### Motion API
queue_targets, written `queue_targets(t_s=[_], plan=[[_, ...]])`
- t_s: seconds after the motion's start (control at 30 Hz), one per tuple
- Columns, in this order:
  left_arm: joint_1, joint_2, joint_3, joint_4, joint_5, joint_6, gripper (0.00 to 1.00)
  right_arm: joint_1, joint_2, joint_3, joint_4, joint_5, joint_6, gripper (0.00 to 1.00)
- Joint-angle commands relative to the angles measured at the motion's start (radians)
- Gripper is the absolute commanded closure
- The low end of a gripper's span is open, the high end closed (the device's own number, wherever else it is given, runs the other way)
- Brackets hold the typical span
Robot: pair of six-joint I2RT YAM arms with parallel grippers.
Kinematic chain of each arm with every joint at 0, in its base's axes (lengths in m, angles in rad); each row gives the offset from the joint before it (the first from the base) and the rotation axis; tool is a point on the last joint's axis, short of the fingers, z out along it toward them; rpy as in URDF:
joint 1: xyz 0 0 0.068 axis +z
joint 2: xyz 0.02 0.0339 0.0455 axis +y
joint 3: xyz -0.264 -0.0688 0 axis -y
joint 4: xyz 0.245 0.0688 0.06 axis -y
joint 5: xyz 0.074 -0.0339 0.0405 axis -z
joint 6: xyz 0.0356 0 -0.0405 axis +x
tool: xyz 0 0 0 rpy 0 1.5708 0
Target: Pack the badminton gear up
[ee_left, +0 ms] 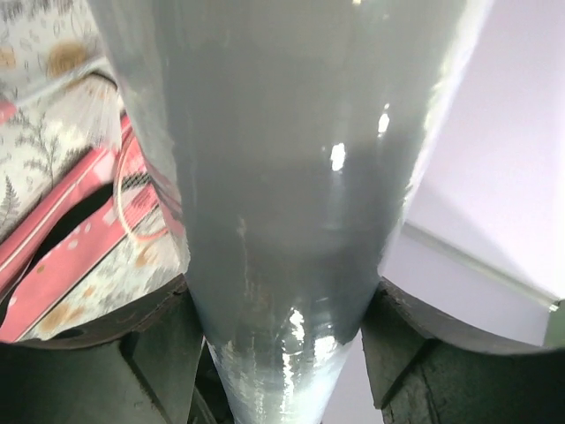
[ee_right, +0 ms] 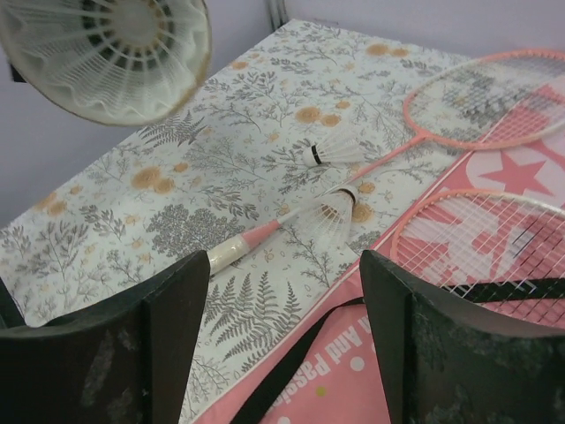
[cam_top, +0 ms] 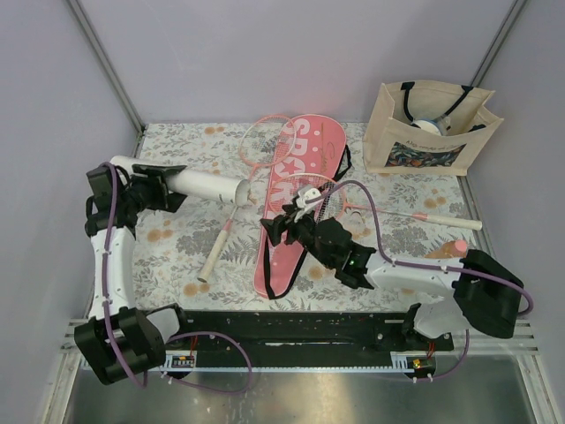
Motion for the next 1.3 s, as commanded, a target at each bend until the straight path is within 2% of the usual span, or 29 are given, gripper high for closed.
queue_targets(t_s=[0.0, 0.1, 0.2, 0.27, 0.33, 0.4, 0.43, 0.57, 0.67, 0.87, 0.97, 1.27], plan=[[0.044, -0.069, 0.067, 0.078, -0.12, -0.186, 0.59, -0.039, 0.104, 0.088, -0.054, 0.057, 0.294, 0.23], [0.045, -0.072, 0.089, 0.101, -0.129, -0.22, 0.59, -0.093, 0.199, 0.185, -0.113, 0.012, 0.394, 0.26], [0.045, -0.083, 0.074, 0.103, -0.137, -0.24, 0.59, -0.118, 0.305, 0.274, -0.097, 0.011, 0.374, 0.28], [0.047, -0.086, 0.055, 0.114, -0.132, -0.259, 0.59, -0.118, 0.397, 0.303, -0.018, -0.002, 0.267, 0.3], [0.045, -0.074, 0.05, 0.126, -0.109, -0.266, 0.6, -0.119, 0.456, 0.316, 0.065, -0.034, 0.079, 0.31], [0.045, -0.055, 0.063, 0.121, -0.097, -0.257, 0.59, -0.122, 0.499, 0.329, 0.09, -0.068, -0.049, 0.3], [0.045, -0.043, 0.072, 0.117, -0.097, -0.25, 0.59, -0.125, 0.522, 0.346, 0.071, -0.085, -0.115, 0.31], [0.045, -0.019, 0.096, 0.098, -0.108, -0.24, 0.59, -0.151, 0.569, 0.516, -0.176, -0.197, -0.134, 0.32], [0.045, 0.004, 0.113, 0.109, -0.103, -0.26, 0.59, -0.151, 0.599, 0.61, -0.325, -0.246, -0.24, 0.33], [0.047, 0.058, 0.179, 0.114, -0.074, -0.275, 0.59, -0.15, 0.563, 0.506, -0.266, -0.135, -0.596, 0.27], [0.05, 0.083, 0.202, 0.143, -0.052, -0.303, 0.59, -0.154, 0.58, 0.503, -0.272, -0.143, -0.73, 0.27], [0.051, 0.093, 0.244, 0.167, -0.052, -0.335, 0.59, -0.153, 0.706, 0.593, -0.244, -0.22, -0.851, 0.3]])
